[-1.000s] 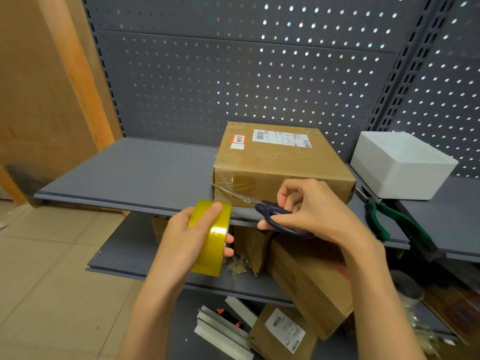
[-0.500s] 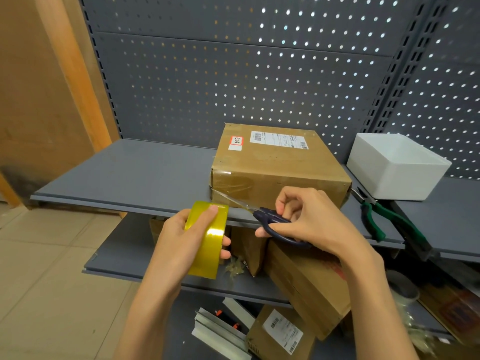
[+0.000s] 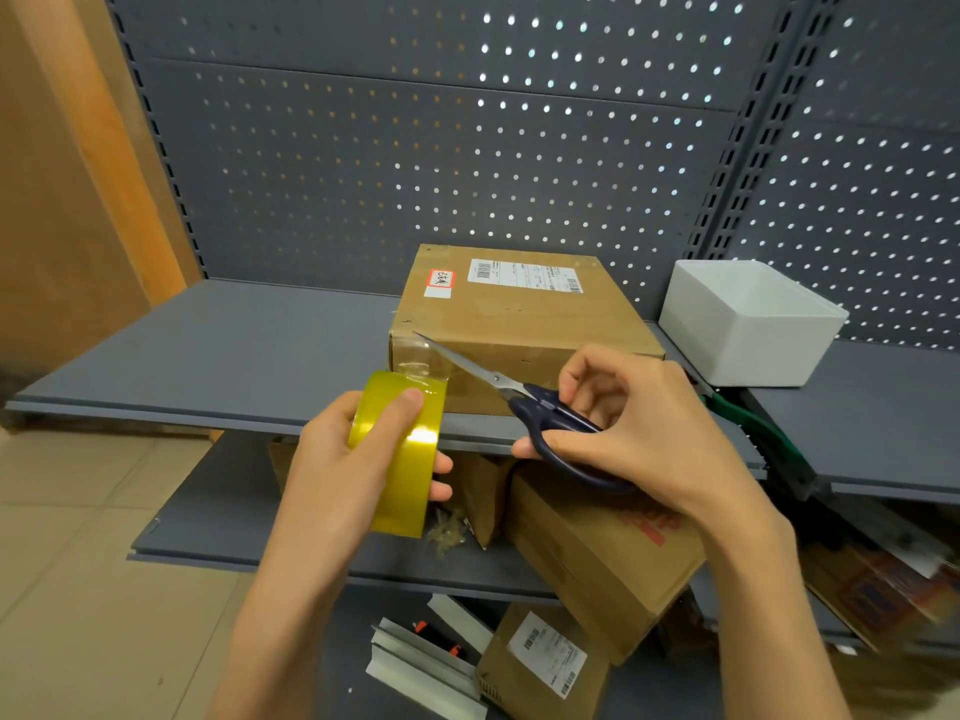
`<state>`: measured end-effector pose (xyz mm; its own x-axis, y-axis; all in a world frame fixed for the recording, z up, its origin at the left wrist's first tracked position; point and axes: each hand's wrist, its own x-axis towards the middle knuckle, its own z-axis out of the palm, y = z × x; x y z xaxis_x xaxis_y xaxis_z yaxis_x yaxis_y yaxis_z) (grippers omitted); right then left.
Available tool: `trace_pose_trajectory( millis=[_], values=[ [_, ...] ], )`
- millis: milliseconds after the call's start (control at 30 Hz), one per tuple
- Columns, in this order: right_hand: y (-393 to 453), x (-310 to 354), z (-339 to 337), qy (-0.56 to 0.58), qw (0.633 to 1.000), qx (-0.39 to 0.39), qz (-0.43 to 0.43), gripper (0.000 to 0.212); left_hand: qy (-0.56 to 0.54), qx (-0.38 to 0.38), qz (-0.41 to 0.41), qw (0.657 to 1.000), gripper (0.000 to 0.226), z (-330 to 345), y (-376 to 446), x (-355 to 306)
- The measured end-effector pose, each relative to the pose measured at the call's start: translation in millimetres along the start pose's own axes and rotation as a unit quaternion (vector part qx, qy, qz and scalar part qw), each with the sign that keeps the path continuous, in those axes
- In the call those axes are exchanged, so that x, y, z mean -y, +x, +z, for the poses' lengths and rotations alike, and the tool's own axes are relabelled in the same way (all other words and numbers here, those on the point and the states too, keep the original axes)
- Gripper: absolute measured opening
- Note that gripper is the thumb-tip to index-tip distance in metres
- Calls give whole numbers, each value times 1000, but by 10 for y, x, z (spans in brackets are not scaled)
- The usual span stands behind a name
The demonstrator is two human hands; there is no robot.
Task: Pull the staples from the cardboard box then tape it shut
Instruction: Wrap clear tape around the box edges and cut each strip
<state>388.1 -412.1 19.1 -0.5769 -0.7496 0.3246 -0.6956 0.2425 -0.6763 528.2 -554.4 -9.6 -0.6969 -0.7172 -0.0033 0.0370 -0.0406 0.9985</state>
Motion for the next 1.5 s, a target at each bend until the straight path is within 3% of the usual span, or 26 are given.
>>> trace_pose_trajectory(
  millis=[367, 667, 800, 933, 1033, 1133, 1300, 1500],
  values=[
    [-93, 49, -111, 0, 999, 48, 7, 50, 73, -92, 99, 988, 14, 116, 48, 137],
    [-86, 42, -85, 9, 999, 48, -3, 53, 116, -140, 124, 976, 25, 130, 55, 162],
    [-88, 49, -50, -4, 999, 36, -15, 54, 168, -178, 145, 959, 50, 149, 69, 210],
    [-137, 32, -121, -20, 999, 28, -11, 55, 200, -228, 146, 942, 43, 120, 107, 189],
    [-219, -26, -257, 15, 999, -23, 17, 55, 203, -273, 145, 929, 41, -72, 194, 193],
    [-227, -162, -324, 17, 993, -114, 39, 53, 178, -270, 145, 935, 40, -157, 212, 178],
    [-193, -501, -315, -36, 958, -265, 100, 27, 130, -233, 142, 953, 15, -86, 174, 158],
    [-228, -853, -297, -131, 914, -332, 194, 26, 96, -203, 135, 965, 13, -104, 228, 222]
  ],
)
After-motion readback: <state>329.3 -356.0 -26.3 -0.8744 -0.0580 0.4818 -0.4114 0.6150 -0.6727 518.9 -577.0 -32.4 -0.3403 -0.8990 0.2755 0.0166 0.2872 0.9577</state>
